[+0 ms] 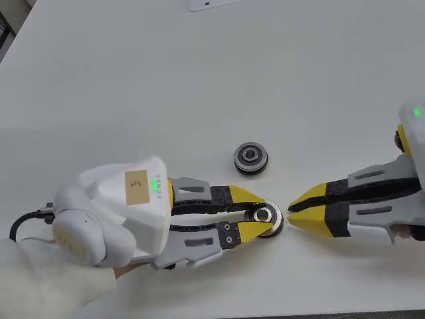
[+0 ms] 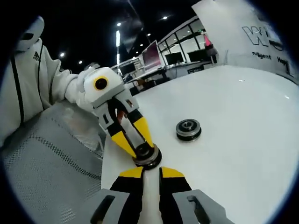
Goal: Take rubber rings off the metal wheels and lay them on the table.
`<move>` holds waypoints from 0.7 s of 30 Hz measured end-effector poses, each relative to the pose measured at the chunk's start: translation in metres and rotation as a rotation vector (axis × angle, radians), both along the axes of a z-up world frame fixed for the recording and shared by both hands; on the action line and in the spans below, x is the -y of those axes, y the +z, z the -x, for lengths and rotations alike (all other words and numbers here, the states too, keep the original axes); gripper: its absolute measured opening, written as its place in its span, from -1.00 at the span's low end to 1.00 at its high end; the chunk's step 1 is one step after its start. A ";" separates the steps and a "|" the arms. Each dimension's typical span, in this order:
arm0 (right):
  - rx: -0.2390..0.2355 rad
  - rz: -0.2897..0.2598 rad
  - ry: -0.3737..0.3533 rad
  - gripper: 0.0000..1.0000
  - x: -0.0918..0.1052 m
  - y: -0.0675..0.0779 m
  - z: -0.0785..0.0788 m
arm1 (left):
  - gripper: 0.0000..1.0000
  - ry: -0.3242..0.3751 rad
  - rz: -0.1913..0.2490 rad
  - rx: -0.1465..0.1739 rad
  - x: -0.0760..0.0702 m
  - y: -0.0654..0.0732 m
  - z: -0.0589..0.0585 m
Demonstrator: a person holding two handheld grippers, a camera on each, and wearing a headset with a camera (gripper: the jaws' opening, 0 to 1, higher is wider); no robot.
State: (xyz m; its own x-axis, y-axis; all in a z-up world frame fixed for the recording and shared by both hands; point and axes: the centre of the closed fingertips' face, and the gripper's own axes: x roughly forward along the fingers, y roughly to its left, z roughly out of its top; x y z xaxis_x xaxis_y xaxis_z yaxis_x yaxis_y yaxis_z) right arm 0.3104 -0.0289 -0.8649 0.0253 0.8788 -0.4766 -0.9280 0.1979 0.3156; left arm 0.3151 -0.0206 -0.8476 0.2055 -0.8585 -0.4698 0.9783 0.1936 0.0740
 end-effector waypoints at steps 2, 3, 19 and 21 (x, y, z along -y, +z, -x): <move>0.050 0.000 0.022 -0.82 -0.003 0.001 0.000 | -0.73 0.000 0.000 -0.001 0.000 0.000 0.000; 0.062 -0.006 0.036 -0.75 -0.005 0.003 0.003 | -0.73 0.000 0.000 -0.001 0.000 0.000 0.000; 0.182 0.019 0.112 -0.63 -0.015 0.003 0.002 | -0.73 -0.001 0.000 -0.002 0.000 0.000 0.000; 0.182 0.028 0.113 -0.68 -0.013 0.003 0.002 | -0.73 -0.001 0.000 -0.001 0.000 0.000 0.000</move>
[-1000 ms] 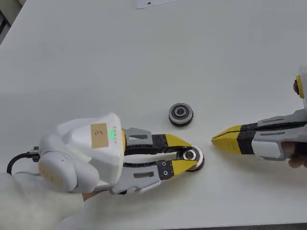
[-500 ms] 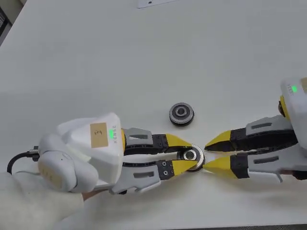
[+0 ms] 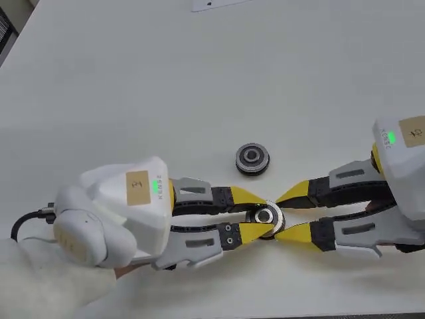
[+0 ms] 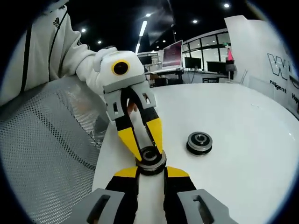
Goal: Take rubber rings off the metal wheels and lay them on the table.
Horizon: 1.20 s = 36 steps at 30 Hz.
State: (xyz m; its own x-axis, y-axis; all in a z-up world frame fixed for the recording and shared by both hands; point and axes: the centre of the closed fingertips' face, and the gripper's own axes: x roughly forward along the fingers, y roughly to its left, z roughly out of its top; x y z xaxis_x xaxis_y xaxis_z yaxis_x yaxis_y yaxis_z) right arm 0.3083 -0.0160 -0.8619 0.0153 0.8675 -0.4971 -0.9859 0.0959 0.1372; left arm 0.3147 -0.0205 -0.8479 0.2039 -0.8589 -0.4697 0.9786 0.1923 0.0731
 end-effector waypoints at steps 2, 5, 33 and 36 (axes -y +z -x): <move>0.002 0.016 -0.003 -0.84 0.004 -0.001 -0.001 | -0.73 0.001 0.000 0.000 0.000 0.000 0.000; 0.001 0.014 -0.011 -0.91 0.004 -0.002 -0.001 | -0.73 0.002 0.001 -0.001 0.000 0.000 0.000; 0.107 0.114 -0.150 -1.00 0.005 -0.005 -0.013 | -0.74 0.019 -0.005 0.002 -0.002 0.001 -0.003; 0.154 0.122 -0.141 -1.00 0.005 -0.005 -0.014 | -0.74 0.024 -0.006 0.001 -0.003 0.000 -0.004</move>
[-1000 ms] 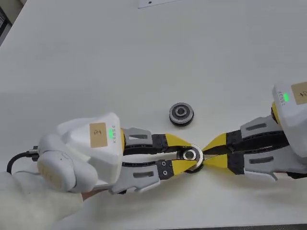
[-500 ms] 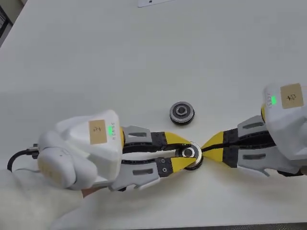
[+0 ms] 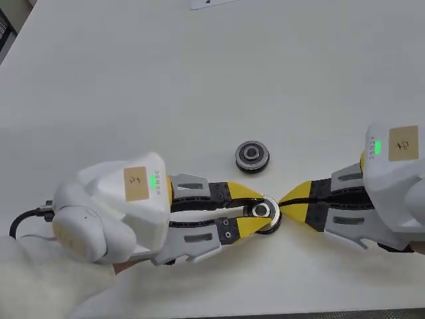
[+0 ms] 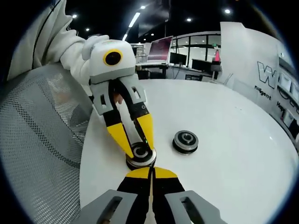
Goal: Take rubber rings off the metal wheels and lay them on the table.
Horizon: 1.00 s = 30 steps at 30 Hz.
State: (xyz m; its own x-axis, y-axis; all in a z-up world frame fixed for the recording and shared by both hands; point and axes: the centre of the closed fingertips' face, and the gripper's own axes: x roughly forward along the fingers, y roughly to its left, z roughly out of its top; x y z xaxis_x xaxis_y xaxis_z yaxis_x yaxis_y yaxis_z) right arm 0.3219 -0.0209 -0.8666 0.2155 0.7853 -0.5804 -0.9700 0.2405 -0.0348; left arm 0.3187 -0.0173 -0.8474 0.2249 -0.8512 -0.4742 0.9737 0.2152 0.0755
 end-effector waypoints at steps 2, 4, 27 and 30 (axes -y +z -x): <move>-0.056 0.007 -0.046 -1.00 0.001 -0.001 -0.002 | -0.74 0.000 0.000 0.001 0.000 0.000 0.000; 0.003 0.028 -0.008 -1.00 0.000 0.000 -0.002 | -0.74 0.001 -0.001 0.000 0.000 0.000 0.000; -0.845 -0.468 -0.328 -1.00 0.002 0.013 -0.007 | -0.74 0.001 0.039 -0.003 -0.001 0.000 0.000; -0.876 -0.488 -0.329 -1.00 0.000 0.013 -0.005 | -0.74 -0.001 0.035 -0.002 -0.001 0.000 0.000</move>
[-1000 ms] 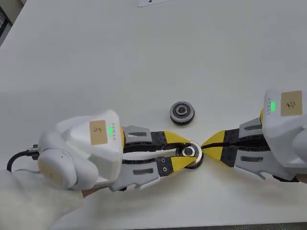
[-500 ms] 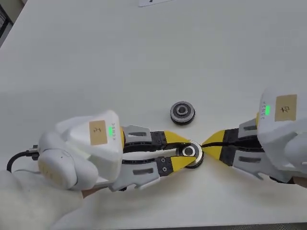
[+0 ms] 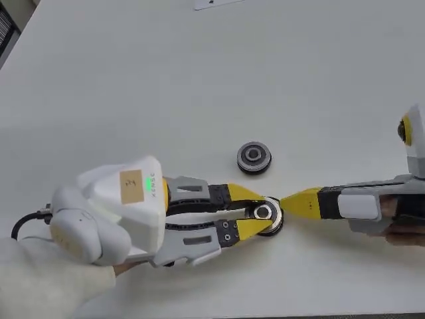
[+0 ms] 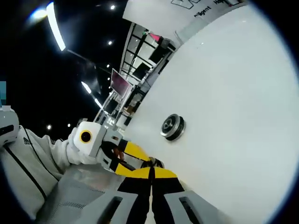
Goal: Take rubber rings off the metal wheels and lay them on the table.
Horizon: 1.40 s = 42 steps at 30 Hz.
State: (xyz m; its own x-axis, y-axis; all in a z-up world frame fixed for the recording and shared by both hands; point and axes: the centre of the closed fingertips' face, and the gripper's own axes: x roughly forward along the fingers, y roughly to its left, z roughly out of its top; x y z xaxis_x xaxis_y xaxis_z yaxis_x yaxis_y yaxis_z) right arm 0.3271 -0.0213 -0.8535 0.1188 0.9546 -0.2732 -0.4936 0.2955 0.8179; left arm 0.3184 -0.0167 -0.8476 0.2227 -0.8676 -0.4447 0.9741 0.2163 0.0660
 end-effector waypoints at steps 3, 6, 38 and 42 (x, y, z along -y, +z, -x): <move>-0.006 -0.010 0.001 -1.00 -0.002 0.003 0.002 | -0.74 -0.003 0.002 -0.003 0.000 0.000 0.000; -0.023 -0.027 -0.009 -1.00 -0.004 0.005 0.003 | -0.74 0.002 0.007 -0.007 0.000 0.000 0.000; -0.053 -0.087 -0.057 -1.00 -0.002 0.013 0.000 | -0.73 0.017 -0.020 -0.003 -0.001 0.000 -0.002; -0.043 -0.076 -0.061 -1.00 0.000 0.013 0.000 | -0.73 0.032 -0.024 -0.004 -0.006 0.001 -0.002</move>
State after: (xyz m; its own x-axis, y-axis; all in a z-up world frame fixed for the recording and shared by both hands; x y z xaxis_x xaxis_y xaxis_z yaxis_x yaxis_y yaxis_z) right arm 0.3275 -0.0209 -0.8409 0.1676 0.9641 -0.2061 -0.4409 0.2603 0.8590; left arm 0.3208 -0.0107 -0.8470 0.2483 -0.8491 -0.4663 0.9670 0.2455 0.0678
